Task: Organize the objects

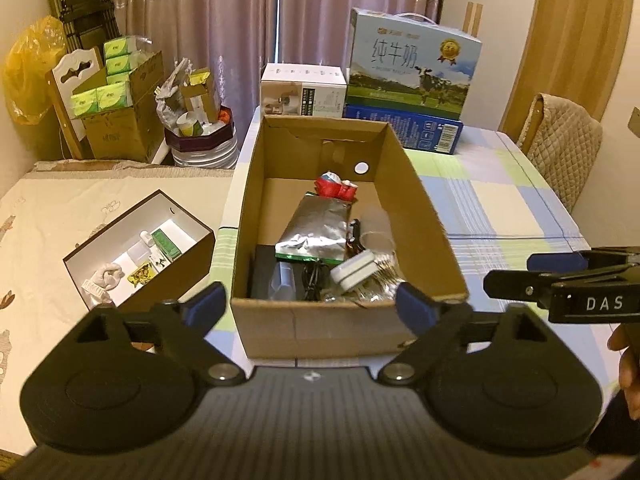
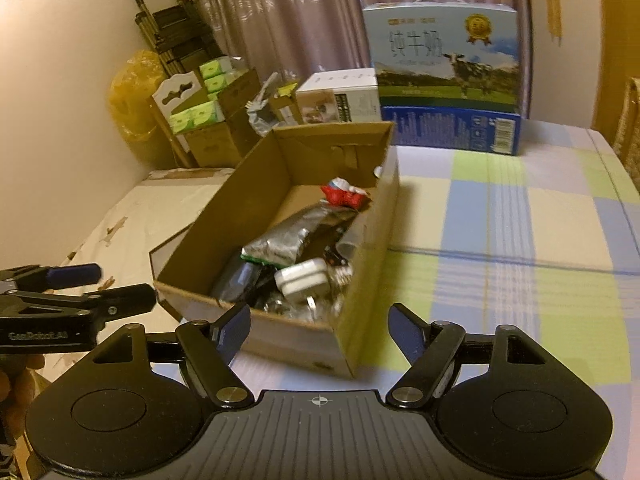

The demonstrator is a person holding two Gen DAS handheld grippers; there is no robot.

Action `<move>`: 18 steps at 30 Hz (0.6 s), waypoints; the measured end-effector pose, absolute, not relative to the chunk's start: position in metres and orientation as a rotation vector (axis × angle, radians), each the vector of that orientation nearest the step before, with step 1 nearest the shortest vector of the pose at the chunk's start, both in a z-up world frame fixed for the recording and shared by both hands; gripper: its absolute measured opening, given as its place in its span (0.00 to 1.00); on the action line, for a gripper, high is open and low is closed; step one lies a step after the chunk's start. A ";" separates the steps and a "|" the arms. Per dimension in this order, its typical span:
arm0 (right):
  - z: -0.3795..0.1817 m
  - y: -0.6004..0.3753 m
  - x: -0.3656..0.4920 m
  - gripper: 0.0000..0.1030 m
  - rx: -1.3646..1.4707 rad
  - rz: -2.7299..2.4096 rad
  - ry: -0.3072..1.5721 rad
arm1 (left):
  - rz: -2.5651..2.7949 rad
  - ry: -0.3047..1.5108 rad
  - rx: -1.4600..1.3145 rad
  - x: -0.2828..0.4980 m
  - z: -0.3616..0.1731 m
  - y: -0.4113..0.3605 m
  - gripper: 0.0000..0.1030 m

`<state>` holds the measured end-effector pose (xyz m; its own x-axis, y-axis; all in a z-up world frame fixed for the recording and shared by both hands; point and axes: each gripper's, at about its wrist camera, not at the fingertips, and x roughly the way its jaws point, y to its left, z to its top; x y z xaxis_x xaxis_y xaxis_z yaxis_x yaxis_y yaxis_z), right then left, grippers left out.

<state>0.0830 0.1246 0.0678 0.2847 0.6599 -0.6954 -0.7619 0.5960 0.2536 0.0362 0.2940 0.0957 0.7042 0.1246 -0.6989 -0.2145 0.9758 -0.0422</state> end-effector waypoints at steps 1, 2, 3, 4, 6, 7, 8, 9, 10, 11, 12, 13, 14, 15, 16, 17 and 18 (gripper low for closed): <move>0.069 0.120 0.080 0.74 -0.134 0.947 0.860 | 0.191 0.767 -0.117 0.033 0.097 0.291 0.94; 0.069 0.114 0.077 0.76 -0.134 0.938 0.862 | 0.192 0.765 -0.110 0.029 0.098 0.287 0.97; 0.070 0.111 0.075 0.79 -0.134 0.934 0.863 | 0.193 0.763 -0.105 0.024 0.099 0.284 0.99; 0.070 0.106 0.072 0.80 -0.130 0.928 0.863 | 0.194 0.762 -0.101 0.021 0.099 0.281 0.99; 0.071 0.097 0.067 0.83 -0.127 0.912 0.865 | 0.192 0.765 -0.104 0.013 0.099 0.277 0.99; 0.071 0.093 0.064 0.84 -0.129 0.905 0.866 | 0.190 0.766 -0.106 0.009 0.099 0.275 0.99; 0.071 0.089 0.061 0.84 -0.130 0.902 0.867 | 0.190 0.768 -0.107 0.006 0.098 0.273 0.99; 0.070 0.086 0.058 0.84 -0.131 0.897 0.868 | 0.187 0.771 -0.108 0.003 0.098 0.271 0.99; 0.069 0.082 0.055 0.84 -0.133 0.893 0.874 | 0.183 0.774 -0.111 0.000 0.097 0.269 0.99; 0.069 0.080 0.052 0.84 -0.135 0.892 0.878 | 0.182 0.777 -0.113 -0.003 0.097 0.267 0.99; 0.068 0.078 0.050 0.84 -0.137 0.889 0.882 | 0.182 0.779 -0.116 -0.005 0.096 0.265 0.99; 0.068 0.075 0.047 0.84 -0.141 0.886 0.886 | 0.180 0.782 -0.119 -0.008 0.096 0.264 0.99; 0.068 0.074 0.044 0.84 -0.143 0.884 0.886 | 0.178 0.786 -0.125 -0.011 0.096 0.262 0.99; 0.068 0.073 0.041 0.84 -0.145 0.882 0.885 | 0.176 0.789 -0.132 -0.013 0.095 0.261 0.99; 0.068 0.071 0.039 0.84 -0.147 0.878 0.883 | 0.173 0.793 -0.137 -0.016 0.095 0.259 0.99; 0.069 0.070 0.037 0.84 -0.149 0.874 0.881 | 0.174 0.796 -0.139 -0.018 0.095 0.257 0.99; 0.069 0.070 0.036 0.84 -0.151 0.870 0.882 | 0.175 0.797 -0.141 -0.020 0.094 0.256 0.99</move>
<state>0.0356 0.0696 0.0686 0.3272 0.6025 -0.7280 -0.7195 0.6583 0.2215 -0.0202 0.2558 0.0945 0.6856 0.1028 -0.7207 -0.2088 0.9761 -0.0594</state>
